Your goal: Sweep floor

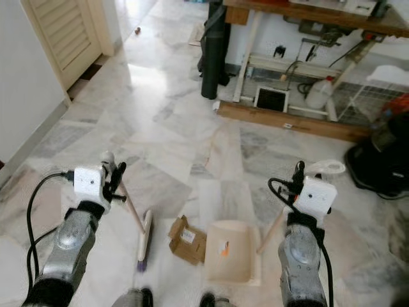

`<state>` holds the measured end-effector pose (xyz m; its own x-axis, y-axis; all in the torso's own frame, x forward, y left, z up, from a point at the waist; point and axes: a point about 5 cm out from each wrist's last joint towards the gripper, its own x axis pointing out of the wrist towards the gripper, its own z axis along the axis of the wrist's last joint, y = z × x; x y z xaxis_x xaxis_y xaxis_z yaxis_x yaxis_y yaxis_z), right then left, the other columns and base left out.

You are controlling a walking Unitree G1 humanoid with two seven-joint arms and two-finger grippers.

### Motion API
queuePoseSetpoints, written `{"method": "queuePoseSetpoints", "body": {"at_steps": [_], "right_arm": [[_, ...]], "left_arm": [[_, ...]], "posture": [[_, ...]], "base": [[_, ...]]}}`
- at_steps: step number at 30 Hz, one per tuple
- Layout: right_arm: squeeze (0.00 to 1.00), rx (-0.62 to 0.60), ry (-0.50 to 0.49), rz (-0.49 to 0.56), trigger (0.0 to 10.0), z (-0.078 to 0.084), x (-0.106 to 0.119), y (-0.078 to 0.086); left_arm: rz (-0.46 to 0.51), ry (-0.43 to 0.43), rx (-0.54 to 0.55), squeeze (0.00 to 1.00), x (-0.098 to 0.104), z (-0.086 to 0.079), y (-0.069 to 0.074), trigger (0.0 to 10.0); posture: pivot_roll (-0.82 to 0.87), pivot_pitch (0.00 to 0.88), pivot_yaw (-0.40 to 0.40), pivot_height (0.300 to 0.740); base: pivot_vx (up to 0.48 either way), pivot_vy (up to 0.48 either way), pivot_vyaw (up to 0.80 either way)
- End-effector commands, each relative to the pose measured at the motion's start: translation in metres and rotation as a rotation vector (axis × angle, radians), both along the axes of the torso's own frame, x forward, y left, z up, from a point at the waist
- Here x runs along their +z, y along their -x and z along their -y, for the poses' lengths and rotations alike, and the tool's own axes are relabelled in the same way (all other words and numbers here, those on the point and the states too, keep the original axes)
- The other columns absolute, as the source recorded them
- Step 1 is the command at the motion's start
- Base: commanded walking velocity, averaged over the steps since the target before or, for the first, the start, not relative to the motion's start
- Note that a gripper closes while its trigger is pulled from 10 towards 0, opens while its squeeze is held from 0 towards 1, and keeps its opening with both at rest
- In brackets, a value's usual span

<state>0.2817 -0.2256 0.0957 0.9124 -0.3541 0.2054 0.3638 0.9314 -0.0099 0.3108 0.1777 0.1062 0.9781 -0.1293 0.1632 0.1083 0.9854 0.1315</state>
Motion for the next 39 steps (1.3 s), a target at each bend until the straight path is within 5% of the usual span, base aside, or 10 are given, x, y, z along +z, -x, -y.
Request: {"method": "queuePoseSetpoints", "body": {"at_steps": [1, 23, 39], "right_arm": [[0.00, 0.001, -0.004, 0.026, 10.0, -0.0009, 0.0046, -0.0011], [0.00, 0.011, 0.006, 0.013, 10.0, -0.0022, 0.0013, -0.0067], [0.00, 0.009, -0.006, -0.005, 10.0, -0.0006, -0.0029, -0.0082]], "left_arm": [[-0.011, -0.006, 0.006, 0.00, -0.0023, -0.0029, 0.0014, 10.0], [0.000, -0.004, -0.019, 0.00, 0.0018, -0.0035, 0.0008, 10.0], [0.003, 0.004, -0.017, 0.00, 0.0032, -0.0035, -0.0008, 10.0]], "posture": [[0.14, 0.149, -0.069, 0.740], [0.14, 0.164, -0.060, 0.740], [0.14, 0.141, -0.061, 0.740]], "base": [[0.000, 0.000, 0.00], [0.000, 0.000, 0.00], [0.000, 0.000, -0.80]]}}
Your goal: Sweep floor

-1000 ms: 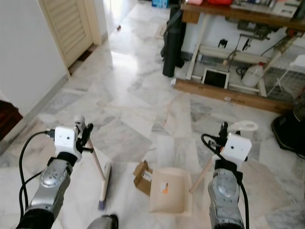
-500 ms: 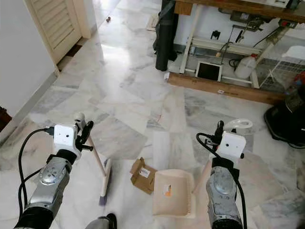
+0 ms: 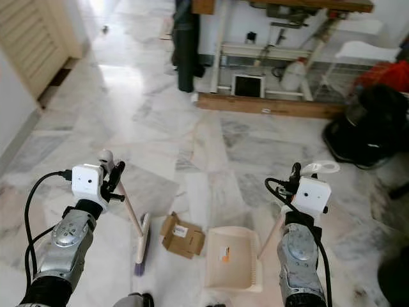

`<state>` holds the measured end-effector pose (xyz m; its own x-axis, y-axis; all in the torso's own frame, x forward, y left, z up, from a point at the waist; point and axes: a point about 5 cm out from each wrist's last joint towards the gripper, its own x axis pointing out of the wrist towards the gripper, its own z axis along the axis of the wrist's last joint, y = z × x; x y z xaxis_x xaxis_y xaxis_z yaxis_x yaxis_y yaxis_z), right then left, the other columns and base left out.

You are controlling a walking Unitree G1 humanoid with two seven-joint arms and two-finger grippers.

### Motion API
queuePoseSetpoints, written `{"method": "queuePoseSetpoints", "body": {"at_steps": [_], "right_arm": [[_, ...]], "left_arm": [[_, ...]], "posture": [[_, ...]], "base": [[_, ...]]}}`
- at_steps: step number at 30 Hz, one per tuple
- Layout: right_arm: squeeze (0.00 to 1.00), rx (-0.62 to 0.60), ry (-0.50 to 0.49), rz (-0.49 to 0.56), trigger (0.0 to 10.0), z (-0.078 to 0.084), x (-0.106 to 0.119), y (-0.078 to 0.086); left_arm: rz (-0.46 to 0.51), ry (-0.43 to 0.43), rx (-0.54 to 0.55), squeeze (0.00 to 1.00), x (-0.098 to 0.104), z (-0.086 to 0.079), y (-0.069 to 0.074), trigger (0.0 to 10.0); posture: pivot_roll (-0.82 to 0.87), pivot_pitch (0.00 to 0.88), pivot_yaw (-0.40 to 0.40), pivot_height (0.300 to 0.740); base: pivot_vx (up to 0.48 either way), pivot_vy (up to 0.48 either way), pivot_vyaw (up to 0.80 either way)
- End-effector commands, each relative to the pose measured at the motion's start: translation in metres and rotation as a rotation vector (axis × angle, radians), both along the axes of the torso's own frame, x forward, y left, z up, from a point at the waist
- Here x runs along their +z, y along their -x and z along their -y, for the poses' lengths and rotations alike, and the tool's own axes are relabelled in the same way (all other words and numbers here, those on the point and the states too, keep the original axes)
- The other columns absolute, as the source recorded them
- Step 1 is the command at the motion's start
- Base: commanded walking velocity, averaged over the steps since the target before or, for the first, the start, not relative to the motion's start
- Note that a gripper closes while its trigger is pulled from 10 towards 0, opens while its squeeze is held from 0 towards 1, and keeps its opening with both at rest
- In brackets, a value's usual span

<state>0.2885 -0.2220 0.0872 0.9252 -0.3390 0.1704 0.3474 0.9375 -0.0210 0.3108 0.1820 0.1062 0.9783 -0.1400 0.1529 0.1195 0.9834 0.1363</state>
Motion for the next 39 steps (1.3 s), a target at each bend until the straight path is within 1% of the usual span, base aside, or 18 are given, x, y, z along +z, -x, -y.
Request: {"method": "queuePoseSetpoints", "body": {"at_steps": [1, 7, 13, 20, 21, 22, 27, 30, 34, 39], "right_arm": [[0.00, -0.008, -0.004, 0.032, 10.0, 0.003, 0.005, -0.001], [0.00, -0.004, 0.008, 0.038, 10.0, 0.003, 0.006, -0.002], [0.00, 0.004, 0.024, 0.053, 10.0, 0.001, 0.008, -0.002], [0.00, 0.001, 0.034, 0.037, 10.0, -0.001, 0.002, 0.000], [0.00, -0.010, 0.076, 0.037, 10.0, 0.000, 0.001, 0.000], [0.00, -0.023, 0.104, 0.047, 10.0, 0.001, 0.002, 0.000], [0.00, -0.076, 0.096, 0.083, 10.0, 0.005, 0.006, -0.004], [0.00, -0.069, 0.099, 0.090, 10.0, 0.003, 0.006, -0.007], [0.00, -0.046, 0.113, 0.084, 10.0, -0.002, 0.004, -0.010], [0.00, -0.031, 0.126, 0.098, 10.0, -0.006, 0.005, -0.012]], "left_arm": [[0.013, 0.010, -0.007, 0.00, 0.003, 0.001, -0.001, 10.0], [0.018, 0.003, 0.005, 0.00, 0.005, -0.001, -0.002, 10.0], [0.023, -0.001, 0.006, 0.00, 0.005, -0.002, -0.002, 10.0], [0.039, -0.003, 0.009, 0.00, 0.010, -0.005, -0.002, 10.0], [0.044, -0.003, 0.008, 0.00, 0.011, -0.005, -0.002, 10.0], [0.047, -0.002, 0.006, 0.00, 0.012, -0.005, -0.001, 10.0], [0.056, 0.000, -0.001, 0.00, 0.013, -0.004, 0.003, 10.0], [0.058, -0.002, -0.006, 0.00, 0.014, -0.004, 0.007, 10.0], [0.064, -0.007, -0.007, 0.00, 0.017, -0.007, 0.015, 10.0], [0.066, -0.013, -0.007, 0.00, 0.020, -0.010, 0.022, 10.0]], "posture": [[0.14, 0.141, -0.061, 0.740], [0.14, 0.130, -0.060, 0.740], [0.15, 0.129, -0.060, 0.740], [0.15, 0.147, -0.054, 0.740], [0.15, 0.150, -0.052, 0.740], [0.15, 0.156, -0.051, 0.740], [0.16, 0.177, -0.050, 0.740], [0.17, 0.191, -0.049, 0.740], [0.18, 0.225, -0.049, 0.740], [0.19, 0.261, -0.046, 0.740]], "base": [[0.000, 0.000, -0.80], [0.000, 0.000, -0.80], [0.000, 0.000, 0.00], [0.000, 0.000, 0.00], [0.000, 0.000, 0.00], [0.000, 0.000, 0.00], [0.000, 0.000, 0.00], [0.000, 0.000, 0.00], [0.000, 0.000, 0.00], [0.000, 0.000, 0.00]]}}
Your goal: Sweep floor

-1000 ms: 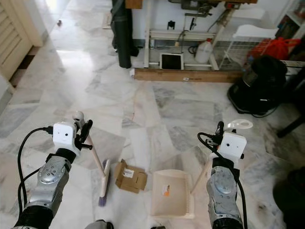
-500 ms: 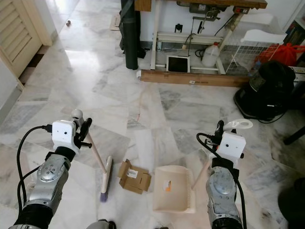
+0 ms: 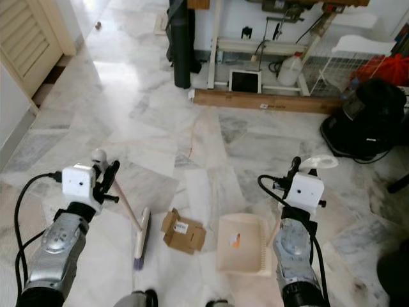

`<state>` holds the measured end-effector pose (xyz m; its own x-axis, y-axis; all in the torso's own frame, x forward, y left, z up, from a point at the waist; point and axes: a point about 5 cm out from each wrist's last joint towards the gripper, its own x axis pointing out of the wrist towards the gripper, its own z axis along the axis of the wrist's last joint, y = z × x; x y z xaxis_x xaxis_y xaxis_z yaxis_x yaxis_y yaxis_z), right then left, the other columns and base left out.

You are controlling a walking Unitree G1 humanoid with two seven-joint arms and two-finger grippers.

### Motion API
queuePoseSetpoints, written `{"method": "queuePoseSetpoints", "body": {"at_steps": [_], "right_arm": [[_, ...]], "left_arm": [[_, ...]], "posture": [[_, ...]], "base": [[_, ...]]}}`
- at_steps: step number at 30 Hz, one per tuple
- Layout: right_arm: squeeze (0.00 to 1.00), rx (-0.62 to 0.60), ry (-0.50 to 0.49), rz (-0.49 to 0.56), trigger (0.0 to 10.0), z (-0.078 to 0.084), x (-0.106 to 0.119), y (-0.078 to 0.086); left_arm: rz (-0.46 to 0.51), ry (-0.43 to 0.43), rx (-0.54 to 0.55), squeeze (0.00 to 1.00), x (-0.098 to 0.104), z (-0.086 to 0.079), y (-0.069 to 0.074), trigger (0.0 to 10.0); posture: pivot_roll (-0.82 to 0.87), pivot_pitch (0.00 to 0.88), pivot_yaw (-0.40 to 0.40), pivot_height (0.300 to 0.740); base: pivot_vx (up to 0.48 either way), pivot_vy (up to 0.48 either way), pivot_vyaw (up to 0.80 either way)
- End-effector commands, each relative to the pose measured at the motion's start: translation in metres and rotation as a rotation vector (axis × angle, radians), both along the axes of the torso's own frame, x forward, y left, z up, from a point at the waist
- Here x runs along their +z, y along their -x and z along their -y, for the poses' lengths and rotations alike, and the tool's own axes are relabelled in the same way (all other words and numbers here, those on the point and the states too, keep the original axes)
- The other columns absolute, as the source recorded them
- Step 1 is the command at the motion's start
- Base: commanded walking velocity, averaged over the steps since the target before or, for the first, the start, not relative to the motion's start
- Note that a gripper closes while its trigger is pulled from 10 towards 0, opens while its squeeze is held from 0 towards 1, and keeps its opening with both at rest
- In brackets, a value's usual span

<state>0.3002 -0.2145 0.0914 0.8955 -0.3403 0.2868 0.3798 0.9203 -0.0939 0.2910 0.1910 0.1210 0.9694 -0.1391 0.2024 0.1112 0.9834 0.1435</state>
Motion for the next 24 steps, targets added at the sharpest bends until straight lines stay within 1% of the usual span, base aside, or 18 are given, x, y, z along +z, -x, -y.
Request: {"method": "queuePoseSetpoints", "body": {"at_steps": [1, 5, 7, 11, 15, 16, 20, 23, 24], "right_arm": [[0.00, 0.003, 0.016, 0.015, 10.0, 0.001, 0.001, -0.001], [0.00, 0.012, 0.020, 0.021, 10.0, 0.000, 0.001, -0.001], [0.00, 0.018, 0.022, 0.026, 10.0, -0.001, 0.002, -0.002], [0.00, 0.025, 0.021, 0.027, 10.0, -0.004, 0.001, -0.003], [0.00, 0.028, 0.017, 0.025, 10.0, -0.008, -0.002, -0.002], [0.00, 0.028, 0.017, 0.025, 10.0, -0.008, -0.002, -0.002], [0.00, 0.025, 0.009, 0.013, 10.0, -0.010, -0.006, -0.001], [0.00, 0.018, 0.006, 0.002, 10.0, -0.009, -0.009, 0.001], [0.00, 0.017, 0.005, -0.001, 10.0, -0.010, -0.011, 0.001]], "left_arm": [[0.015, -0.011, -0.008, 0.00, 0.006, -0.001, 0.004, 10.0], [0.025, -0.007, -0.006, 0.00, 0.016, -0.003, 0.008, 10.0], [0.037, 0.003, -0.005, 0.00, 0.023, -0.004, 0.008, 10.0], [0.051, 0.014, -0.002, 0.00, 0.031, -0.005, 0.008, 10.0], [0.063, 0.024, -0.006, 0.00, 0.043, -0.006, 0.011, 10.0], [0.063, 0.024, -0.006, 0.00, 0.043, -0.006, 0.011, 10.0], [0.069, 0.030, -0.008, 0.00, 0.052, -0.008, 0.009, 10.0], [0.077, 0.035, -0.005, 0.00, 0.057, -0.010, 0.005, 10.0], [0.080, 0.041, -0.006, 0.00, 0.059, -0.010, 0.000, 10.0]], "posture": [[0.19, 0.269, -0.044, 0.740], [0.20, 0.295, -0.039, 0.740], [0.20, 0.311, -0.036, 0.740], [0.21, 0.323, -0.032, 0.740], [0.23, 0.354, -0.022, 0.740], [0.23, 0.354, -0.022, 0.740], [0.24, 0.371, -0.014, 0.740], [0.25, 0.374, -0.009, 0.740], [0.25, 0.377, -0.007, 0.740]], "base": [[0.000, 0.000, 0.00], [0.000, 0.000, 0.00], [0.000, 0.000, 0.00], [0.000, 0.000, 0.00], [0.000, 0.000, 0.00], [0.000, 0.000, 0.00], [0.000, 0.000, 0.00], [0.000, 0.000, 0.00], [0.000, 0.000, 0.00]]}}
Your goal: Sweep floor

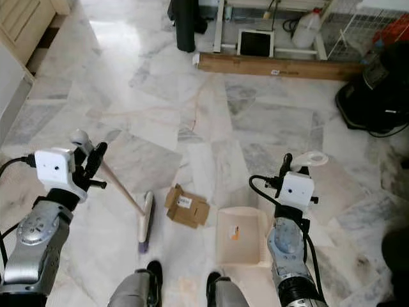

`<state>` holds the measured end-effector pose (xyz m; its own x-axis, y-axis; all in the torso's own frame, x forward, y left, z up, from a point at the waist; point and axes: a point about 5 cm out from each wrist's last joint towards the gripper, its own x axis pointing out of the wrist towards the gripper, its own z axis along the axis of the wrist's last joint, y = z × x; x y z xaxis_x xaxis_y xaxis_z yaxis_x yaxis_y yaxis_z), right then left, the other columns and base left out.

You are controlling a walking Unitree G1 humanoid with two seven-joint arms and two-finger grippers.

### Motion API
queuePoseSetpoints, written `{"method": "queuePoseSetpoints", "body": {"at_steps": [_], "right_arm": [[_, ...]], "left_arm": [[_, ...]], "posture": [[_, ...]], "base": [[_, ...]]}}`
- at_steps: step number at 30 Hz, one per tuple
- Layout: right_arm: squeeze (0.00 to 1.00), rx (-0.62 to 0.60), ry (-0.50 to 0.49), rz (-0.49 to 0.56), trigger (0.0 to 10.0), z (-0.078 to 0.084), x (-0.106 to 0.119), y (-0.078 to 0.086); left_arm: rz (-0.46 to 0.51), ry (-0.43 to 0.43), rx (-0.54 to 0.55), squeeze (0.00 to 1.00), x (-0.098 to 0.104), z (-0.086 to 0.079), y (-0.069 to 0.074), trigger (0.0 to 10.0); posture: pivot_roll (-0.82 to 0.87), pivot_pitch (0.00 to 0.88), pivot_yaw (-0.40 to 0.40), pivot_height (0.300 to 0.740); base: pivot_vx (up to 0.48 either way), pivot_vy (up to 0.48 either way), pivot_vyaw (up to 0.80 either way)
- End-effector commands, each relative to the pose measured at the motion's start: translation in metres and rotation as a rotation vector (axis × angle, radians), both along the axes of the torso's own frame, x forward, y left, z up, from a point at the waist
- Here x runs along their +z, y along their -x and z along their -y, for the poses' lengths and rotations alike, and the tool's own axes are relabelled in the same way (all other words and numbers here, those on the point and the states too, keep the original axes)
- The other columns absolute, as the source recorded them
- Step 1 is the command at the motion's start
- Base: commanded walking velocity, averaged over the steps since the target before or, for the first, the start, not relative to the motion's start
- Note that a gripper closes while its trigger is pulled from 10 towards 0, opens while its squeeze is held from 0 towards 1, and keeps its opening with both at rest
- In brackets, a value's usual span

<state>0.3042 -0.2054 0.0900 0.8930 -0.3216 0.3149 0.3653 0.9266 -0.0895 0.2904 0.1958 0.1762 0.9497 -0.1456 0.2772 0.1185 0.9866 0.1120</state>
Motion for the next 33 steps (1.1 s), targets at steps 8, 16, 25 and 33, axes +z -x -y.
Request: {"method": "queuePoseSetpoints", "body": {"at_steps": [8, 16, 25, 33], "right_arm": [[0.00, 0.014, 0.000, -0.033, 10.0, -0.005, -0.012, 0.007], [0.00, 0.003, 0.011, -0.030, 10.0, 0.000, -0.012, 0.010], [0.00, 0.002, 0.011, -0.042, 10.0, 0.000, -0.012, 0.007], [0.00, 0.005, 0.009, -0.040, 10.0, -0.002, -0.010, 0.004]], "left_arm": [[0.005, 0.059, -0.086, 0.00, 0.006, 0.012, -0.024, 10.0], [-0.035, 0.119, -0.181, 0.00, 0.005, 0.031, -0.033, 10.0], [-0.109, 0.228, -0.260, 0.00, 0.001, 0.032, -0.036, 10.0], [-0.123, 0.266, -0.320, 0.00, 0.005, 0.037, -0.038, 10.0]], "posture": [[0.23, 0.383, -0.009, 0.740], [0.21, 0.384, -0.009, 0.740], [0.22, 0.375, -0.010, 0.740], [0.22, 0.363, -0.008, 0.740]], "base": [[0.000, 0.000, 0.00], [0.000, 0.000, 0.00], [0.000, 0.000, 0.00], [0.000, 0.000, 0.00]]}}
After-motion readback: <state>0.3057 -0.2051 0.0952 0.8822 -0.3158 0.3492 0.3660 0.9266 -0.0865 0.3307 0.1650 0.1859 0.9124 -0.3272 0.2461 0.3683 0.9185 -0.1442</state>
